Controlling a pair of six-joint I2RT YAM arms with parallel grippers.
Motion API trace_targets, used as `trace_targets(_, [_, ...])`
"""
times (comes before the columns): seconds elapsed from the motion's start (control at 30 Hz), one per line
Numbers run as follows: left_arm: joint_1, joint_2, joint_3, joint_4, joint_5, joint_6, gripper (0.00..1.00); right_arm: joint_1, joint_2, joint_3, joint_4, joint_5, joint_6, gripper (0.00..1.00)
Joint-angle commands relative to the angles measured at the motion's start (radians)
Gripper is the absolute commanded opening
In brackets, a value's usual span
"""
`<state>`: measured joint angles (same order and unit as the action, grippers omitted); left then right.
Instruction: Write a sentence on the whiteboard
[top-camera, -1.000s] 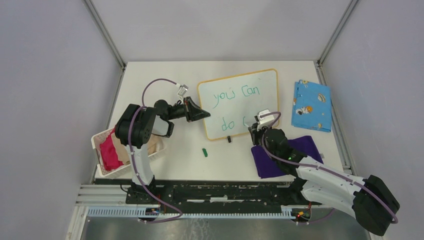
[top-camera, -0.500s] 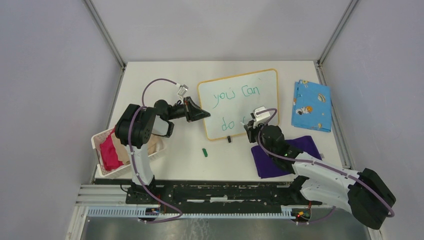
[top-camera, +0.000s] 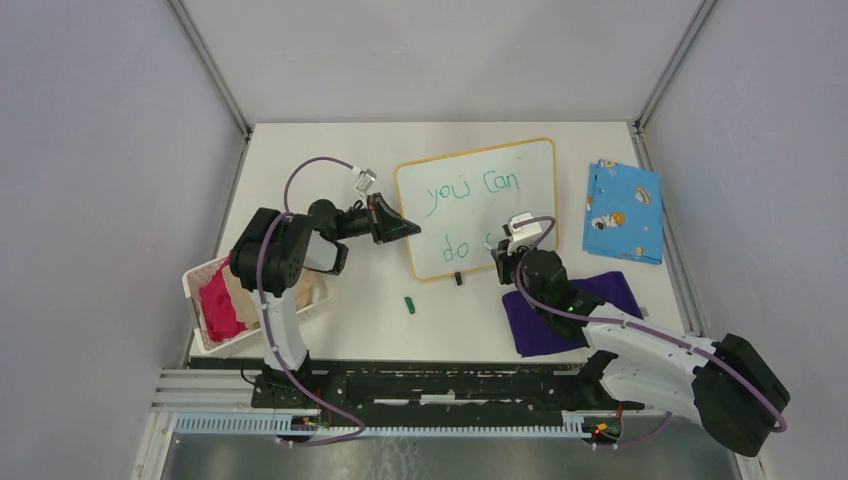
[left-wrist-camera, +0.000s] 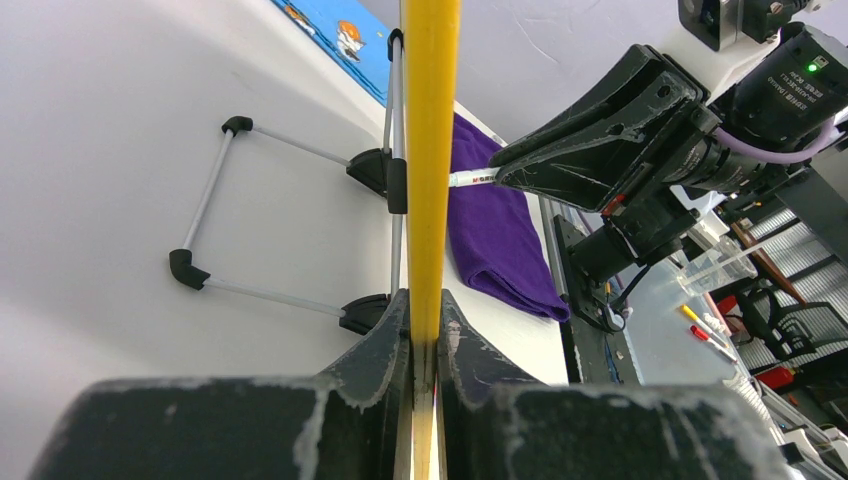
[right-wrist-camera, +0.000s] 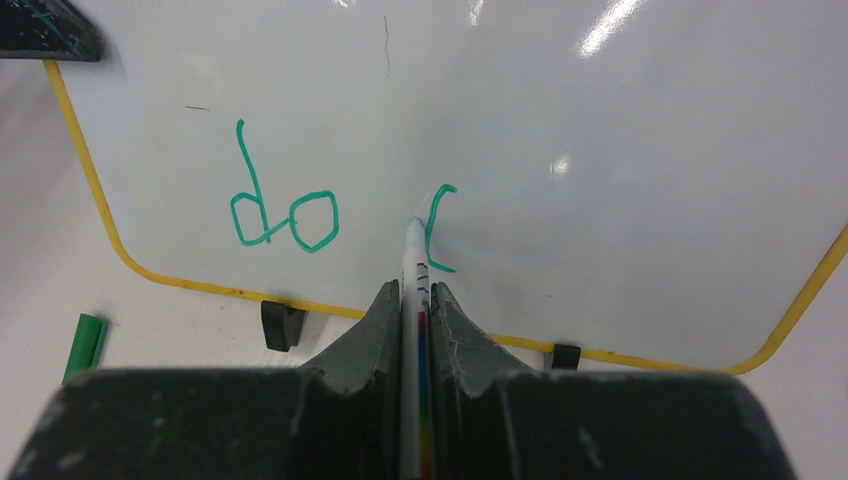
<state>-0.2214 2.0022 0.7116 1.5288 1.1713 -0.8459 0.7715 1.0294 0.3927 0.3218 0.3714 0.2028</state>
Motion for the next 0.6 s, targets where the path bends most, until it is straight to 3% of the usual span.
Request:
trace_targets(0.0, [-0.021,0.024,0.010,0.039,0.050,0.002,0.02,-0.017,0.005,0.022,0.024,0.047,0.008,0.00])
trace_targets(0.57, [-0.021,0.023,0.009,0.037,0.049,0.001,0.02,-0.040,-0.088,-0.003,-0.011,0.063,0.008,0.00])
